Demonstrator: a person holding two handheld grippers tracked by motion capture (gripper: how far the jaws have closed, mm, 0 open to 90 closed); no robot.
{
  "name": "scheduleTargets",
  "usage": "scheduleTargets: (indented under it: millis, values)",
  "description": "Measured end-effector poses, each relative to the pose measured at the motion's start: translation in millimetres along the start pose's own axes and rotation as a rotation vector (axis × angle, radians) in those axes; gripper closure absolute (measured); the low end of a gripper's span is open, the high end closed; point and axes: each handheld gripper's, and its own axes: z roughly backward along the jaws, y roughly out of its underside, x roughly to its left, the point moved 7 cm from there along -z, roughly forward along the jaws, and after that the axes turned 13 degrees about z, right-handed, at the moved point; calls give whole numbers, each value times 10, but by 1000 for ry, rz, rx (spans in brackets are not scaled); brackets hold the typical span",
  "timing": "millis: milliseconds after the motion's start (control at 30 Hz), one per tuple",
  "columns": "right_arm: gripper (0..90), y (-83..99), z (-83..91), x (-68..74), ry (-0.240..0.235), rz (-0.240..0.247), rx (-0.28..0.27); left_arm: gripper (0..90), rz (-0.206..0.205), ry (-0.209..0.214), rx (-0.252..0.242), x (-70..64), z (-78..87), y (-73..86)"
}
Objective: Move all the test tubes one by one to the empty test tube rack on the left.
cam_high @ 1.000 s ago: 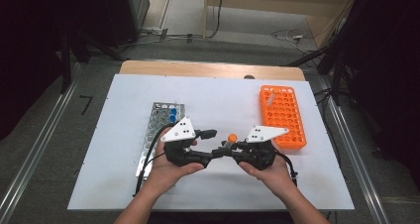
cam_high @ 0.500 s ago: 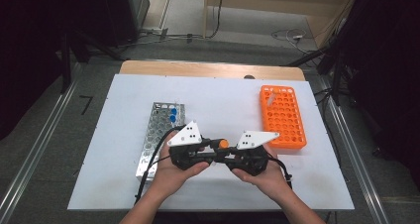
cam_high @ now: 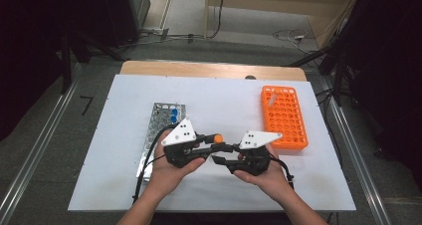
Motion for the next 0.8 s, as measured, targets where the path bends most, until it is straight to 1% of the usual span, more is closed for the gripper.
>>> scheduleTargets:
  millis: [133,167,300,367,433,533,600,667,800]
  values:
    - [316,25,27,-61,8,-5,2,711,16,-45,-34,133,118,-50]
    - [261,31,34,-74,9,-9,2,710,25,-62,-44,184,163,-64]
    - [59,78,77,-172,15,-31,-4,710,41,-116,-82,333,300,-112]
    - [0,94,105,-218,13,-52,-11,711,45,-145,-98,404,359,-128]
    - [0,112,138,-266,18,-59,-19,711,48,-172,-112,476,409,-136]
    - [0,147,179,-333,47,-69,-16,711,60,-212,-131,579,475,-135]
    - [0,162,202,-367,51,-76,-22,710,64,-235,-143,640,505,-128]
    - [0,172,216,-387,60,-83,-21,711,69,-257,-152,696,530,-116]
    - [0,181,222,-397,65,-81,-21,711,77,-296,-166,793,559,-87]
